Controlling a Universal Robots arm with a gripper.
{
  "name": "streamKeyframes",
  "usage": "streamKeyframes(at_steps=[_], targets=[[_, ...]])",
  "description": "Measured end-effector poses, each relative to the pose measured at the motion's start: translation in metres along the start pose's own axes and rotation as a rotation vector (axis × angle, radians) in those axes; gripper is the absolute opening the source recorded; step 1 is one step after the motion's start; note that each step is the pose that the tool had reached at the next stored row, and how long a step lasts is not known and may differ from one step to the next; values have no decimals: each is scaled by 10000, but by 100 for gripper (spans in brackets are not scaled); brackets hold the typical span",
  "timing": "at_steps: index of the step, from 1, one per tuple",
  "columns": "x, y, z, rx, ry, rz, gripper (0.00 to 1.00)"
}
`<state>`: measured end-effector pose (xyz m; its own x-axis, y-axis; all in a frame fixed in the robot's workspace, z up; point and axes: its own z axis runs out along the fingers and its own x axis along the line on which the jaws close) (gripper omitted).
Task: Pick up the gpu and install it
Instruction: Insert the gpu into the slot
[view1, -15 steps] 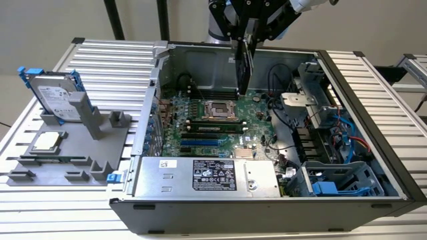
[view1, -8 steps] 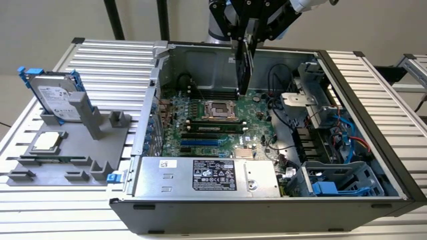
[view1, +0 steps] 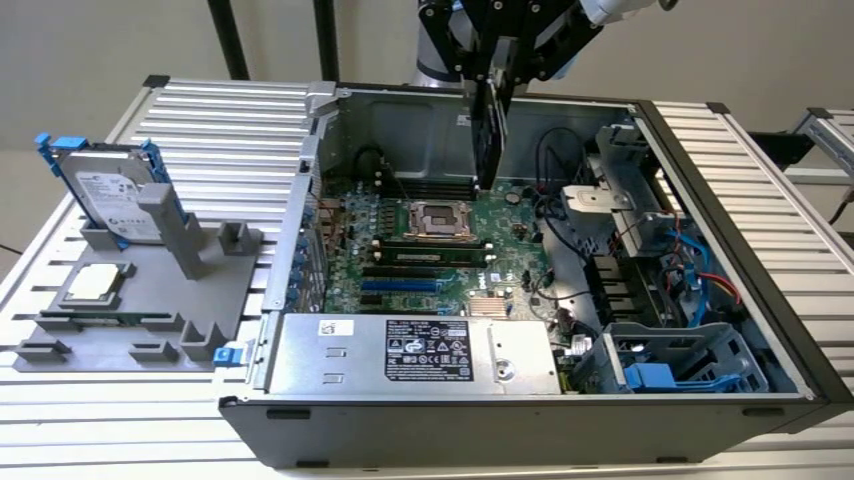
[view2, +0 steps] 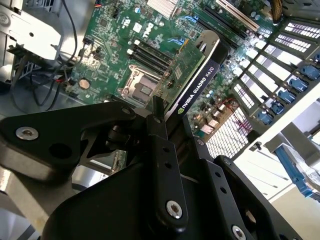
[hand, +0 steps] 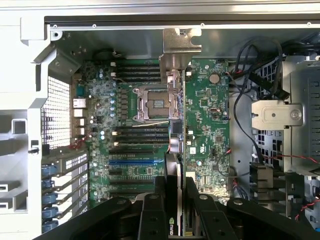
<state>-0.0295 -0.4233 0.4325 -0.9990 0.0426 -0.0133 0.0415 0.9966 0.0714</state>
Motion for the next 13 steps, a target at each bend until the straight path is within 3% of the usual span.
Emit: streamKeyframes(at_steps=[13], targets=[[0, 0, 0, -11, 51, -724, 0]])
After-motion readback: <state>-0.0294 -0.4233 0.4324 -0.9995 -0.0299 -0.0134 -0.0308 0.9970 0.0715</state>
